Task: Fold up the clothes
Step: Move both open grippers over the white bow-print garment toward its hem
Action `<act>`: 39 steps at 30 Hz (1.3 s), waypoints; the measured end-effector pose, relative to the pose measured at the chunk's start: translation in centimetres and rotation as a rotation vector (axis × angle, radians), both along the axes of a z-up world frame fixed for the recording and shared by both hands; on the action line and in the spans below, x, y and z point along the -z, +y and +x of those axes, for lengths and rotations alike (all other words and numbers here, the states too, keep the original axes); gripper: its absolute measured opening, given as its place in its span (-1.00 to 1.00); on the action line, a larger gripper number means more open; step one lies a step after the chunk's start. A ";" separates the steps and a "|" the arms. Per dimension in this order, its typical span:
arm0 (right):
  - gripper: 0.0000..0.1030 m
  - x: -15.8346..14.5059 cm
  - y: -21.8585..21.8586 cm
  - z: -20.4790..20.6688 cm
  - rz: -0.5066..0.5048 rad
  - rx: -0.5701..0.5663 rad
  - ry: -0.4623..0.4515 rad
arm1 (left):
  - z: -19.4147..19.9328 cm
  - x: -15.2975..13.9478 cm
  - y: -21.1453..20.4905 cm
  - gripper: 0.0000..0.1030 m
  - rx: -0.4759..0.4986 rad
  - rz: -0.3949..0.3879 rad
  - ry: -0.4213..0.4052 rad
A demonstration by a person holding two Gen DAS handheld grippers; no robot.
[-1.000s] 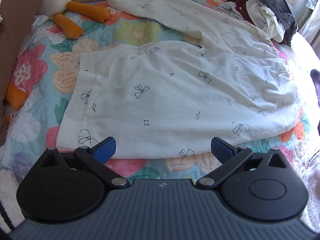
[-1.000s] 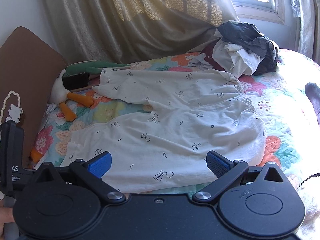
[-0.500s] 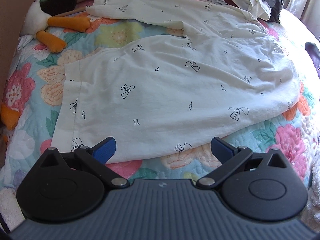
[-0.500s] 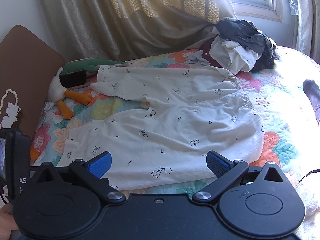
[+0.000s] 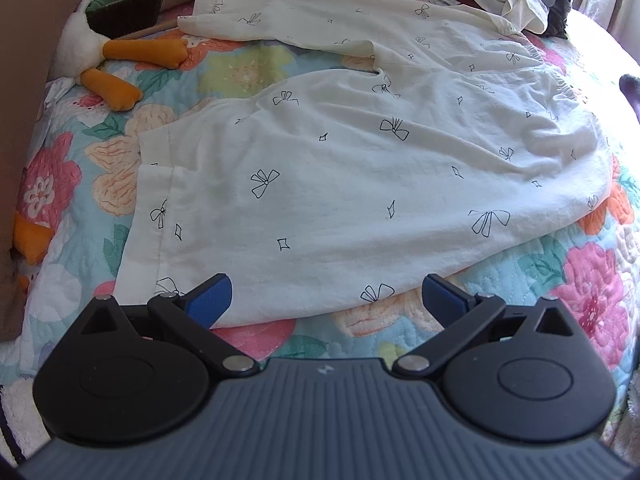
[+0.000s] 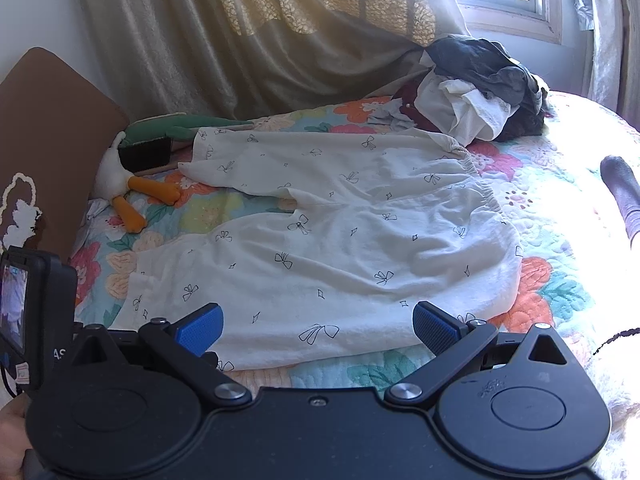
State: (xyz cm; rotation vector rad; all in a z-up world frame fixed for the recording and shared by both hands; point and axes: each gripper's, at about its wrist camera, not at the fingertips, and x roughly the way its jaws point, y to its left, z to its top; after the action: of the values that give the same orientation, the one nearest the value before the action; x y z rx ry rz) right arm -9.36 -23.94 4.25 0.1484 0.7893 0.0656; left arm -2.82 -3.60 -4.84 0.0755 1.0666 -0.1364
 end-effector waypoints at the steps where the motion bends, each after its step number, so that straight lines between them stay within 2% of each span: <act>1: 0.99 0.0 0.0 0.0 0.001 0.001 0.002 | 0.0 0.0 0.0 1.00 -0.002 0.001 -0.002; 9: 0.99 0.3 -0.3 -0.1 0.015 -0.003 0.002 | 0.1 0.5 -0.1 1.00 -0.013 0.017 0.001; 15: 0.99 0.6 -0.7 -0.3 0.021 -0.002 -0.004 | 0.2 0.8 0.0 1.00 -0.027 -0.011 -0.007; 19: 0.99 1.0 -1.1 -0.5 -0.026 -0.009 -0.051 | 0.4 1.0 0.4 0.99 -0.052 -0.031 -0.013; 23: 0.99 0.7 -1.9 -0.6 -0.025 -0.017 -0.102 | 0.6 1.2 0.7 0.97 -0.073 -0.042 -0.023; 25: 0.99 0.4 -2.3 -0.7 -0.015 -0.009 -0.122 | 0.4 0.7 0.6 0.95 -0.072 -0.053 -0.066; 31: 0.99 0.4 -2.5 -1.4 -0.086 -0.016 -0.187 | -1.3 -2.1 -0.7 0.96 -0.034 -0.063 -0.262; 34: 0.99 0.9 -3.2 -1.3 -0.055 -0.005 -0.186 | -2.3 -3.2 -1.5 0.97 -0.005 -0.079 -0.333; 39: 0.99 1.7 -4.3 -1.3 0.004 0.009 -0.187 | -3.0 -3.6 -3.2 0.98 0.038 -0.054 -0.365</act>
State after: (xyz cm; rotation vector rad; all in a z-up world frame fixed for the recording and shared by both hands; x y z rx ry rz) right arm -10.61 -28.23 2.53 0.1475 0.6021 0.0718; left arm -5.84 -6.76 -1.21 0.0686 0.6971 -0.1783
